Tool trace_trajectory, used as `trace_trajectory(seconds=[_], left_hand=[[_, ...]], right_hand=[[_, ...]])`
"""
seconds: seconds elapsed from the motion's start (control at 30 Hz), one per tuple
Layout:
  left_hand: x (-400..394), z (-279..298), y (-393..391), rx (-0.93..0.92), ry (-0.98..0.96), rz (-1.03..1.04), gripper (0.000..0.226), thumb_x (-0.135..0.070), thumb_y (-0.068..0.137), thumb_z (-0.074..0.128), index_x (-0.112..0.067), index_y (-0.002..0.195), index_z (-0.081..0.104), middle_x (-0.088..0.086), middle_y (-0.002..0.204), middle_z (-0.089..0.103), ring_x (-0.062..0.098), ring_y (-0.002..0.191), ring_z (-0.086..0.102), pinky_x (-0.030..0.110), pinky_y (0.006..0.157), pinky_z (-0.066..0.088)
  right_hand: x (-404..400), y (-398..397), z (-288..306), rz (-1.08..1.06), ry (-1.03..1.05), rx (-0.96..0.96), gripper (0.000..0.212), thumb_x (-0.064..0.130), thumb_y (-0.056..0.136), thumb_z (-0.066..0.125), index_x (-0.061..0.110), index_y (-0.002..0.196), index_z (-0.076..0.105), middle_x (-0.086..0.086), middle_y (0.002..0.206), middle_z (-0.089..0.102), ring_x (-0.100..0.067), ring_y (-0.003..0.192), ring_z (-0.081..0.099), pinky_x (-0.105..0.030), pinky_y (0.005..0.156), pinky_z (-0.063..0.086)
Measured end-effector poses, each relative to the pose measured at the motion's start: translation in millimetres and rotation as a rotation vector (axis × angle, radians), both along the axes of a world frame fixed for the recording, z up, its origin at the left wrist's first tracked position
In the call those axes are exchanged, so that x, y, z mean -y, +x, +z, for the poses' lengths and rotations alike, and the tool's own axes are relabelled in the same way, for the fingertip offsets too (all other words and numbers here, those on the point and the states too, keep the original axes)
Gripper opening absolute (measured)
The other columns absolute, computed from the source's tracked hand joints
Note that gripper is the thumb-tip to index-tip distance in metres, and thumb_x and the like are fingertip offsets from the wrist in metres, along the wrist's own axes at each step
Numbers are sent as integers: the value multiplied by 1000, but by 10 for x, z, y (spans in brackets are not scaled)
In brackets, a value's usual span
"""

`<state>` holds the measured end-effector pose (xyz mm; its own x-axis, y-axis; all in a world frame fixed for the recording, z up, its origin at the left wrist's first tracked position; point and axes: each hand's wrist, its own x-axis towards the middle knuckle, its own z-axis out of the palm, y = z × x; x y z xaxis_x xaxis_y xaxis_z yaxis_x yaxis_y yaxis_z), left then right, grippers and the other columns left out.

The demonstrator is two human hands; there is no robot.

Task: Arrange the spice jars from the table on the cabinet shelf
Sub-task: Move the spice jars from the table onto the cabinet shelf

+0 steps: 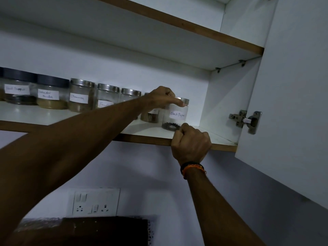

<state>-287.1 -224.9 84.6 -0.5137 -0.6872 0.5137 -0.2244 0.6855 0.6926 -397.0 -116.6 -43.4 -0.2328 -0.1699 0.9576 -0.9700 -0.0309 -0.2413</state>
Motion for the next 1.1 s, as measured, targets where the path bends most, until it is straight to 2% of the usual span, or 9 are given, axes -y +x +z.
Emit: trace_trajectory(seconds=[0.13,0.27,0.37,0.5,0.57,0.67,0.8,1.03,1.1], left_hand=[[60,166,7,204,-344,85,45,-37,79,81,-10,113,71,2,116,69,18,106,60,22,73,44],[176,335,9,405,-544,142,42,-36,83,79,-9,115,73,6,118,72,20,108,64,26,82,46],[258,366,-1,451,-589,157,42,-32,83,79,-7,115,74,7,114,74,21,102,68,20,76,49],[322,339,-56,482,-635,199,42,-32,83,79,-6,116,74,8,114,75,21,99,69,38,89,56],[347,320,-86,483,-651,229,43,-33,83,79,-7,117,74,8,117,74,21,101,69,38,90,56],[387,294,-111,491,-665,261,41,-33,85,77,-8,117,74,7,117,74,22,99,69,32,82,52],[428,263,-124,516,-659,288,37,-33,88,74,-8,116,75,9,111,76,24,94,70,40,84,57],[486,269,-164,497,-641,317,42,-33,87,74,-8,120,72,7,118,74,23,98,68,28,75,46],[503,270,-177,492,-638,326,44,-34,87,75,-8,122,71,7,122,72,24,102,68,27,76,43]], right_hand=[[9,2,2,7,-15,-3,36,32,84,38,14,60,59,1,46,49,-13,41,35,-24,57,33],[-2,4,3,-8,-30,-15,36,32,83,38,15,59,58,2,46,48,-12,42,33,-23,59,28],[1,2,2,3,-42,-17,35,32,82,38,15,57,55,2,45,46,-12,41,32,-24,59,27],[6,0,1,3,-48,-15,37,33,82,36,14,57,57,2,45,48,-11,42,31,-24,59,29],[6,0,1,7,-36,-9,39,34,83,36,14,59,60,1,46,50,-11,42,33,-24,58,33],[-3,1,0,-7,-2,-7,41,33,83,35,14,60,63,1,45,51,-13,41,35,-26,59,38],[-32,-13,-5,-13,37,-33,48,35,84,31,13,55,62,0,44,50,-15,41,38,-27,59,38],[-70,-28,-1,-52,71,-126,48,32,86,29,13,50,55,-2,44,49,-15,43,33,-28,58,31],[-71,-30,-1,-39,67,-121,48,32,86,29,13,50,55,-3,44,49,-16,43,34,-29,57,34]])
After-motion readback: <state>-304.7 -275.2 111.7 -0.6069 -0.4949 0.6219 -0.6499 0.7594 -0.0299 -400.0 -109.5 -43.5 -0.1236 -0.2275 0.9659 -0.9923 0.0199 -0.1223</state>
